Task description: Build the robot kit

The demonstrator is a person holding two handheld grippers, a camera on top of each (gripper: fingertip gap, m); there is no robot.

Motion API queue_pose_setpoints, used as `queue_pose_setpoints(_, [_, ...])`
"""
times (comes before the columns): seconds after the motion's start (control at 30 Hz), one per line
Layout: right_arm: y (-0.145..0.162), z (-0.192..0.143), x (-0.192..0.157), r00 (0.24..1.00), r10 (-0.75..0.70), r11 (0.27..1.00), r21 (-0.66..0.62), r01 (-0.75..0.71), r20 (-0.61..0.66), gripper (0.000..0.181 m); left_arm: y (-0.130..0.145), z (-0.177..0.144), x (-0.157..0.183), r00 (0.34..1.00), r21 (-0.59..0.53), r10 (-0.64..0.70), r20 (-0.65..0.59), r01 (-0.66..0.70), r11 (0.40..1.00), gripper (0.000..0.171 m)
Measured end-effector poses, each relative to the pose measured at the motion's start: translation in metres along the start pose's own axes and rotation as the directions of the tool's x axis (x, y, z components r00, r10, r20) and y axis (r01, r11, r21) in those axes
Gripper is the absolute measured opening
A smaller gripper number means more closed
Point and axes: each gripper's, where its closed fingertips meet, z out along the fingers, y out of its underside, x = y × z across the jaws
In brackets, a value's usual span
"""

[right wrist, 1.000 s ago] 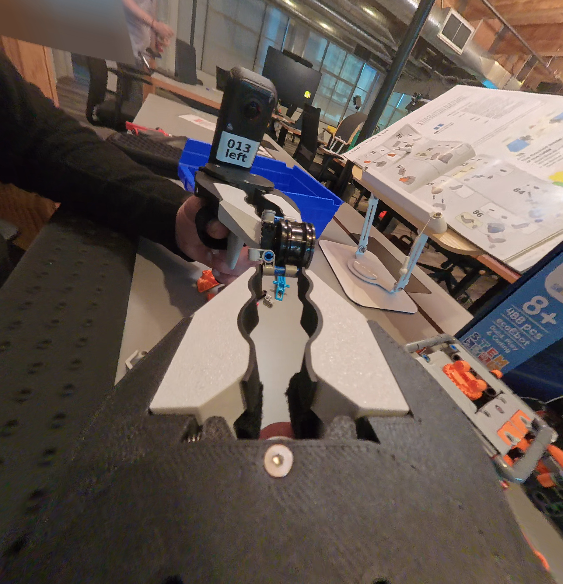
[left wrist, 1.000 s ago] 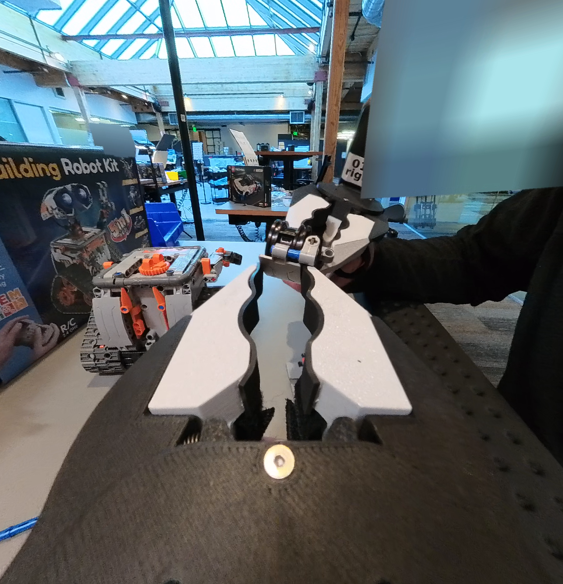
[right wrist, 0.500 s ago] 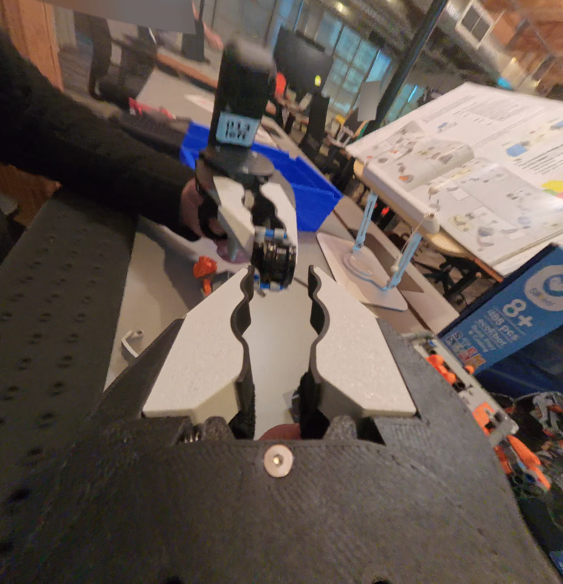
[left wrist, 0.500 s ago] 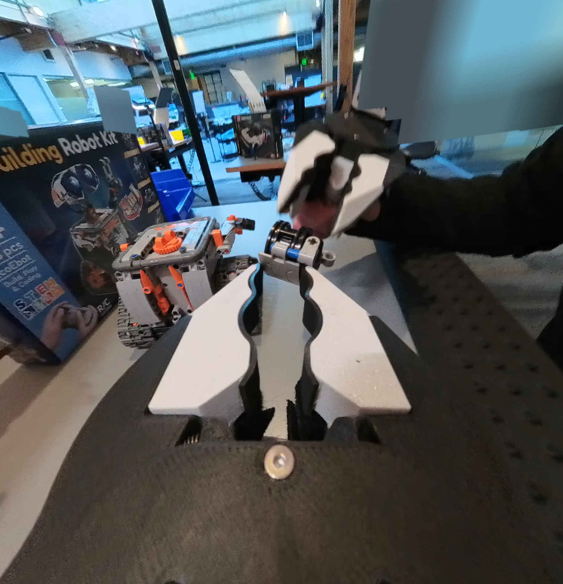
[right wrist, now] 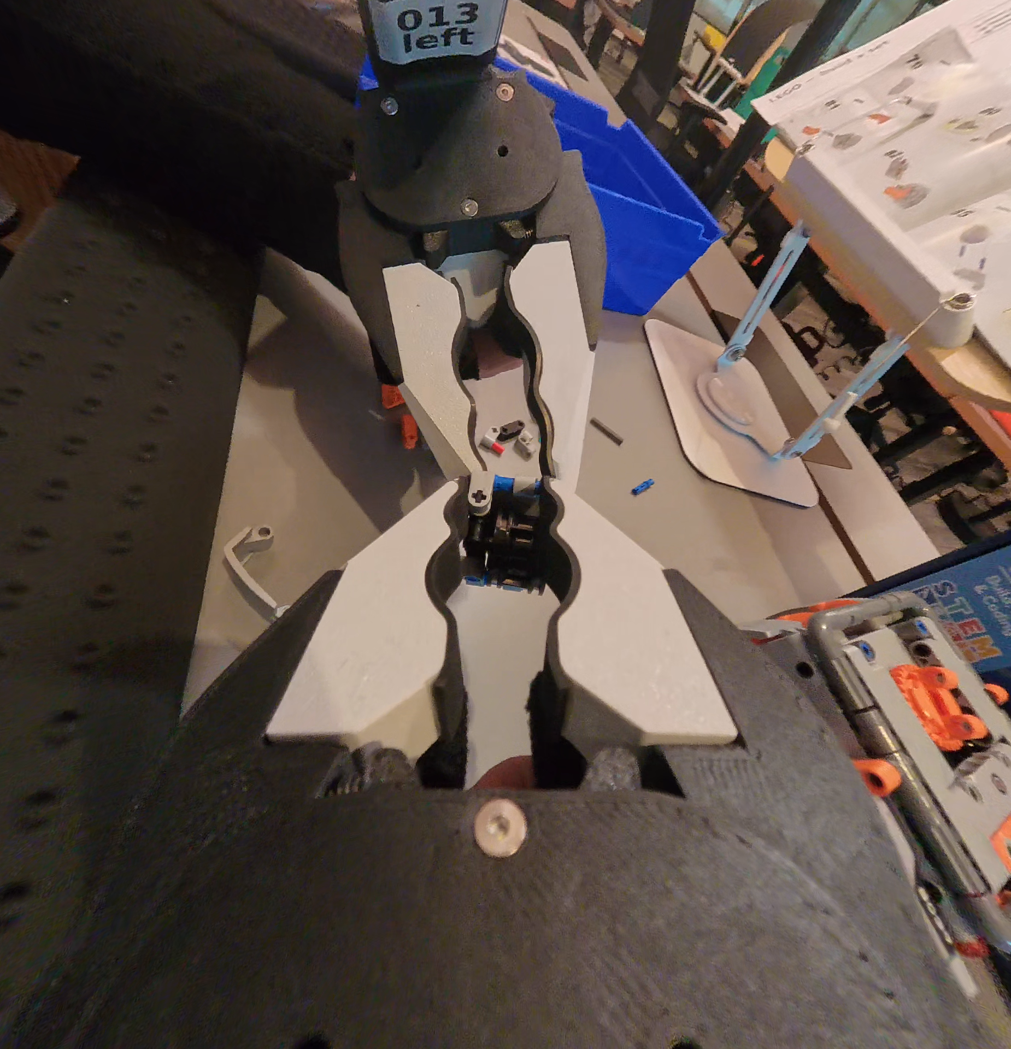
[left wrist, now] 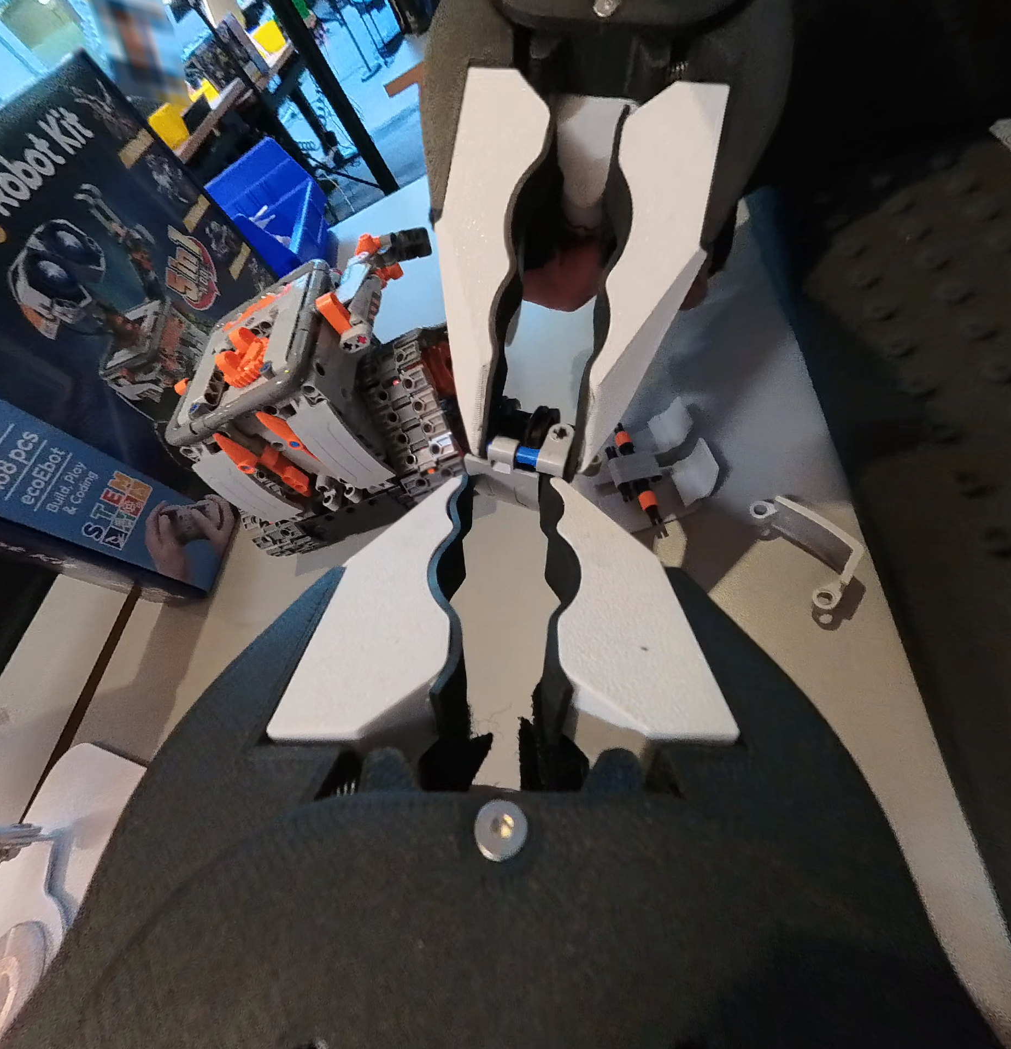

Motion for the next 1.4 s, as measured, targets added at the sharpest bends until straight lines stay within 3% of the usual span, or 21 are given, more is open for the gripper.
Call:
queue_pose_setpoints(0.5, [0.02,0.007,-0.02,0.994,-0.098,0.991,-0.089,0.102,0.05,0.019,0.019,0.011,0.02,0.996,-0.053,-0.043,-0.085,0.038,0.998,0.02])
queue_pose_setpoints(0.63, [0.022,0.007,-0.027,0.989,-0.08,0.992,-0.089,0.092,0.122,0.02,0.022,0.012,0.03,0.99,-0.071,-0.021,-0.138,0.012,0.997,0.021])
queue_pose_setpoints(0.73, [0.009,0.002,0.002,1.0,-0.025,1.0,-0.014,0.025,-0.006,0.025,0.011,0.008,0.003,0.998,-0.02,-0.066,-0.018,0.065,0.998,0.021])
queue_pose_setpoints(0.8, [0.0,-0.004,0.016,0.993,-0.043,0.999,-0.015,0.042,-0.106,0.028,0.014,0.007,-0.02,0.991,-0.065,-0.07,0.11,0.078,0.995,0.021])
queue_pose_setpoints(0.9, [0.002,-0.001,0.014,0.977,-0.142,0.988,-0.089,0.129,-0.159,0.013,0.021,0.005,-0.03,0.979,-0.096,-0.092,0.182,0.111,0.989,0.021])
queue_pose_setpoints(1.2, [0.016,0.008,0.024,0.798,-0.526,0.833,-0.368,0.413,-0.294,0.008,0.024,0.007,-0.025,0.941,-0.126,-0.31,0.138,0.327,0.936,0.021])
queue_pose_setpoints(1.3, [0.02,0.012,0.022,0.778,-0.564,0.803,-0.4,0.441,-0.277,0.009,0.027,0.009,-0.021,0.923,-0.154,-0.367,0.113,0.381,0.912,0.021])
queue_pose_setpoints(1.4, [0.021,0.013,0.02,0.803,-0.534,0.82,-0.393,0.416,-0.265,0.009,0.031,0.009,-0.019,0.926,-0.174,-0.362,0.112,0.377,0.91,0.021])
